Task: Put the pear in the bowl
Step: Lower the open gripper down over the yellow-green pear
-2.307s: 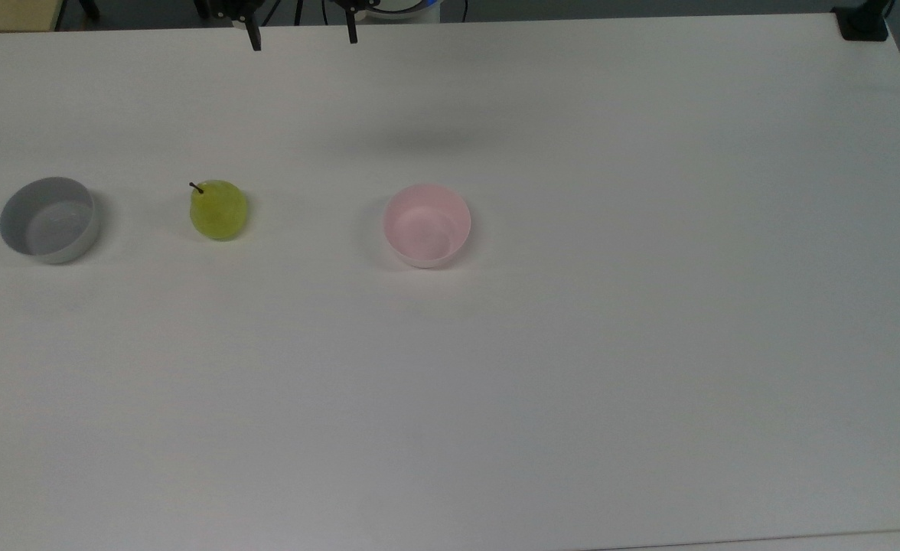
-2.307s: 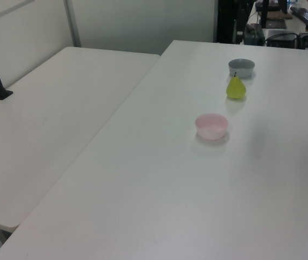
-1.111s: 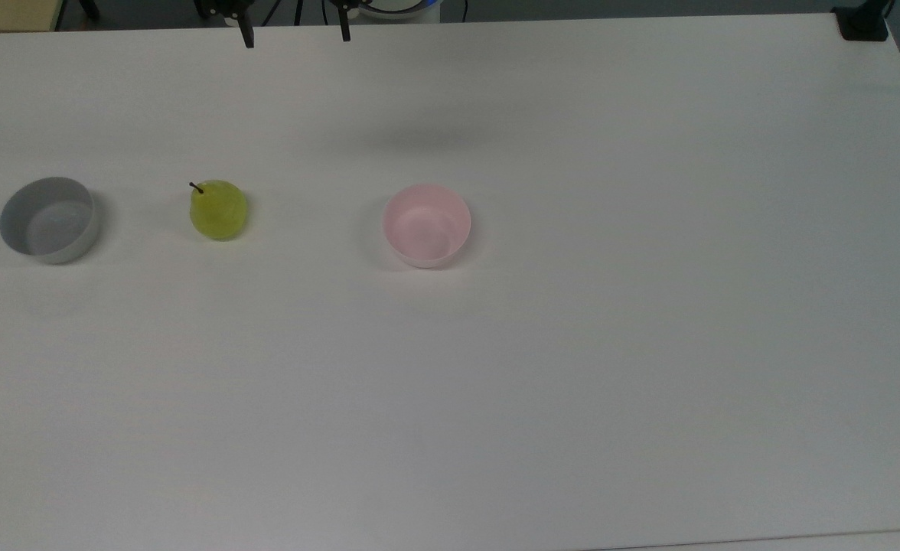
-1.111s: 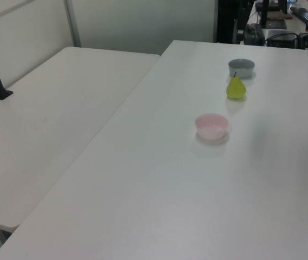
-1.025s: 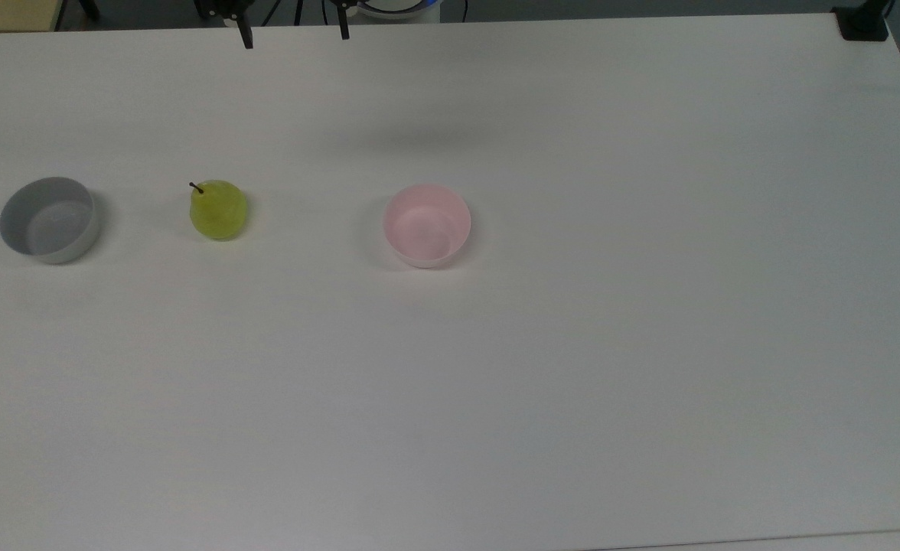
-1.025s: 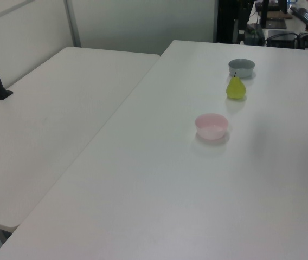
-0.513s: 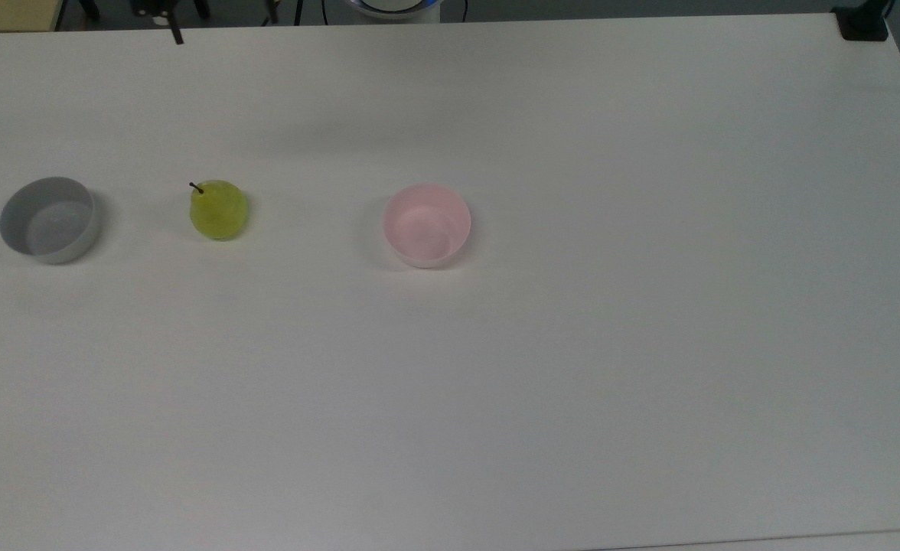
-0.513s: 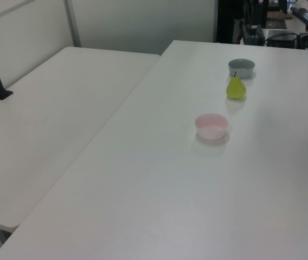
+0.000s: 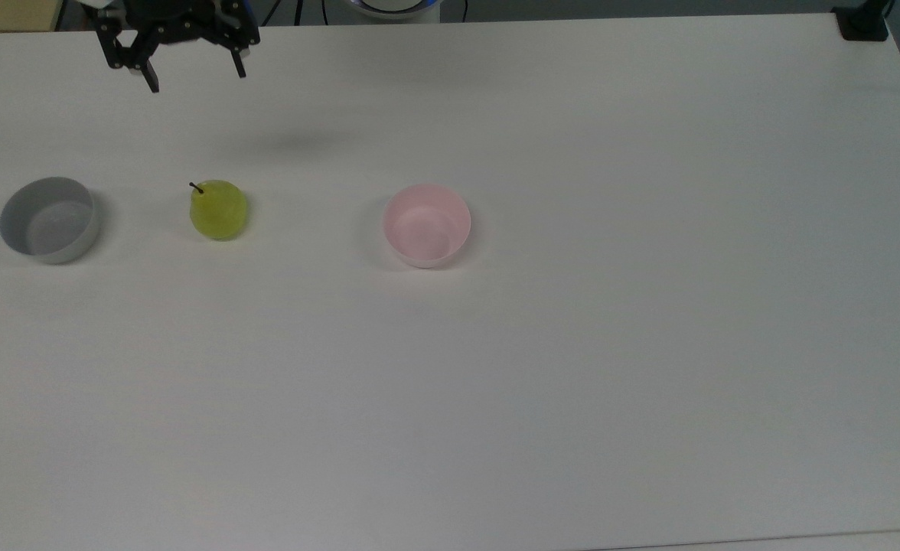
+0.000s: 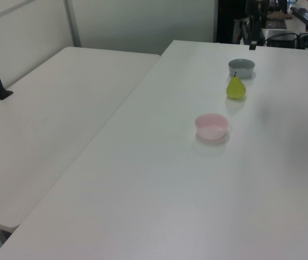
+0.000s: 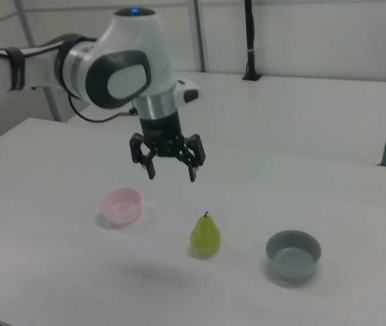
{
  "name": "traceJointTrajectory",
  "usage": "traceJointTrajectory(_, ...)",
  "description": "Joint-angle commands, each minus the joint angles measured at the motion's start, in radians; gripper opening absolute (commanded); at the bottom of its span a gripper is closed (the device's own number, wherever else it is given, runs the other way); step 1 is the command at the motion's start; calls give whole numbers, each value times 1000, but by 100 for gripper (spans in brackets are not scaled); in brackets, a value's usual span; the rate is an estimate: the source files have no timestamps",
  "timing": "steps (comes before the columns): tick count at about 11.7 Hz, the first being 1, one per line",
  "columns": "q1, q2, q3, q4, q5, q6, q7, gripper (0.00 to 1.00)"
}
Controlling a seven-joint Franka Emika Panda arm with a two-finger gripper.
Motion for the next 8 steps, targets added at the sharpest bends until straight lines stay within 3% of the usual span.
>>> traceJointTrajectory(1, -1, 26, -8, -88, 32, 134, 14, 100)
traceJointTrajectory(8, -15, 201, -8, -110, 55, 349, 14, 100)
